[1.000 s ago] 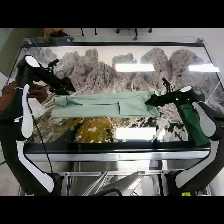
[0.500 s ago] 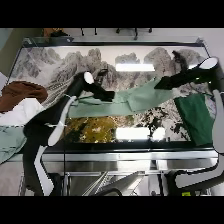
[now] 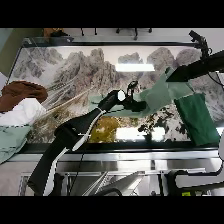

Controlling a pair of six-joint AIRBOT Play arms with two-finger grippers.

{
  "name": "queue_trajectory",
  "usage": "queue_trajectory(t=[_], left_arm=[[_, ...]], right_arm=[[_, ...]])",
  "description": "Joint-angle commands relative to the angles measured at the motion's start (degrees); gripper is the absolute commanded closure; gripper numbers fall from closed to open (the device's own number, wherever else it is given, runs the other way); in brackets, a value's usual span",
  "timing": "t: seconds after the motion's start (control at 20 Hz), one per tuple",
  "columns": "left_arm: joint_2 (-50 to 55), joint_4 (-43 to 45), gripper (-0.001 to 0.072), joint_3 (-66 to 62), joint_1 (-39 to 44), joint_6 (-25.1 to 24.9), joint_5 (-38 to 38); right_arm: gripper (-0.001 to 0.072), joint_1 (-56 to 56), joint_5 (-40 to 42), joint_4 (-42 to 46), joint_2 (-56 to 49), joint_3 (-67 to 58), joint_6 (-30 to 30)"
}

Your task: Fold the shirts.

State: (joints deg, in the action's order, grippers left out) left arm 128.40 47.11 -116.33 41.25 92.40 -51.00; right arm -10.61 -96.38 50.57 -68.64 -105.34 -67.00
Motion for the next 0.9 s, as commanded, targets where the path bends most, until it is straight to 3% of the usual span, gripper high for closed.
queue_trajectory(t=[0.0,0.15,0.35,0.5,0.65,0.75,0.85], left_arm=[[-2.5,-8.4,0.0688,0.5,-3.9,-3.9,-5.2],[-12.2,-12.3,0.0688,0.5,-12.9,-10.0,-15.3],[-27.3,-17.0,0.0688,0.5,-27.4,-12.7,-23.0],[-34.4,-16.7,0.0688,1.1,-34.8,-13.1,-26.3],[-40.5,-16.7,0.0688,7.5,-38.1,-16.8,-26.5],[-43.3,-16.7,0.0688,12.4,-38.8,-20.2,-26.5],[-45.0,-16.7,0.0688,17.2,-39.4,-23.0,-26.6]], right_arm=[[0.0694,0.0,-1.9,-1.0,-0.8,-0.5,-1.5],[0.0694,0.7,-1.2,-4.9,-1.8,0.6,-2.4],[0.0694,10.8,5.4,-5.7,-4.0,2.3,-4.3],[0.0694,24.9,18.4,-5.8,-9.3,2.3,-4.7],[0.0676,39.0,36.7,-5.8,-18.6,2.3,-3.5],[0.0268,46.5,48.3,-5.8,-25.3,2.3,-0.9],[0.0231,49.4,50.9,-5.7,-26.9,1.8,-0.2]])
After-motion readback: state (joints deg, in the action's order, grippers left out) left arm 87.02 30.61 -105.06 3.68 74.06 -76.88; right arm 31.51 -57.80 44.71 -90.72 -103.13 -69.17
